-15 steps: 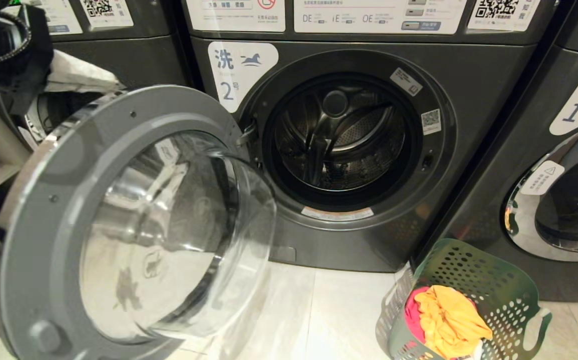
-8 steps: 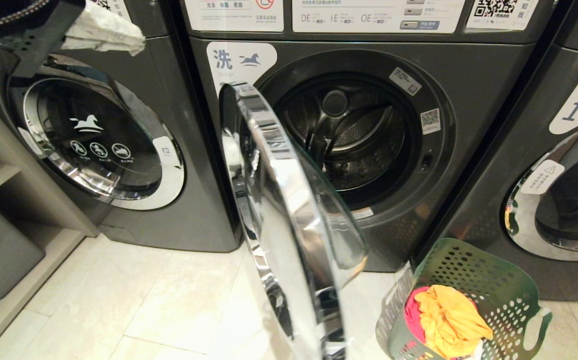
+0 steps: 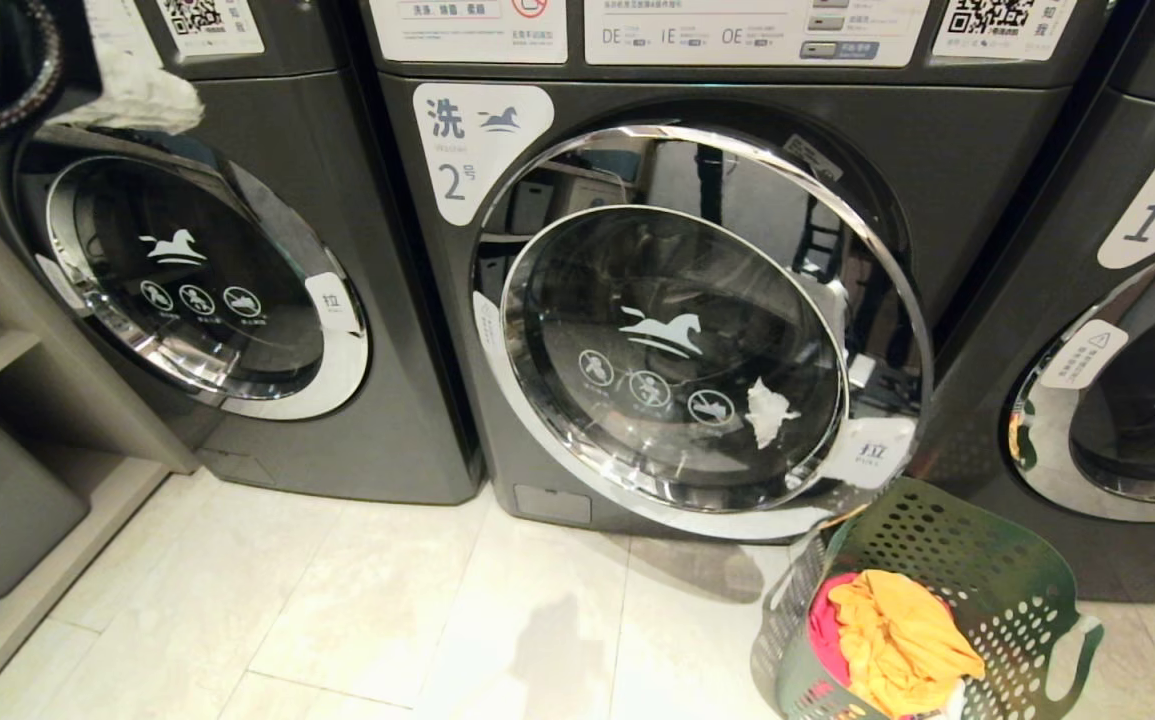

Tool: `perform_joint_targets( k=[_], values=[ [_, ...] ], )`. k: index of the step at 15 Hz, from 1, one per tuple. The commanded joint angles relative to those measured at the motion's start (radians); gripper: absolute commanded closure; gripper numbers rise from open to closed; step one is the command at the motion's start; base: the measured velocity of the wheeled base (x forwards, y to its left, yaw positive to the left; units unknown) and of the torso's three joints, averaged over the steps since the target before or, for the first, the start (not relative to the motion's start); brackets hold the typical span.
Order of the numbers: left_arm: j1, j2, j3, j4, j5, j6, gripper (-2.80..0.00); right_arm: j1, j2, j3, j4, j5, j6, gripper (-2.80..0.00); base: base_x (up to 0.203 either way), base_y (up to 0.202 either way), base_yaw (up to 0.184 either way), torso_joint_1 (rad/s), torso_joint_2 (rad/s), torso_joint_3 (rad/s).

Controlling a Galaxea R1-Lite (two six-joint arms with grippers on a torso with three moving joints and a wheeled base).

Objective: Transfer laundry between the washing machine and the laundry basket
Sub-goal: Close the washing machine door with the left hand

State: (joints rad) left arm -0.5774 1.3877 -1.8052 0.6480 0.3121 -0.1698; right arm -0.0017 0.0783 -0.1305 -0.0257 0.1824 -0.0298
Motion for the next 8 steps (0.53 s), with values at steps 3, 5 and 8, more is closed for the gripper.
perform_joint_targets(
  k=[3,5,8],
  values=[
    [-0.095,-0.201,0.155,0.029,0.162,0.029,0.0,0.0,0.462,-0.139,0.008,0.116,-0.001,0.0,0.0,0.0,0.0,0.0,0.0,0.0],
    [-0.102,-0.305,0.209,0.088,0.203,0.033,0.0,0.001,0.776,-0.205,-0.081,0.147,-0.007,0.0,0.0,0.0,0.0,0.0,0.0,0.0],
    [-0.103,-0.457,0.228,0.257,0.264,0.035,0.0,0.003,1.247,-0.317,-0.343,0.161,-0.045,0.0,0.0,0.0,0.0,0.0,0.0,0.0]
  ],
)
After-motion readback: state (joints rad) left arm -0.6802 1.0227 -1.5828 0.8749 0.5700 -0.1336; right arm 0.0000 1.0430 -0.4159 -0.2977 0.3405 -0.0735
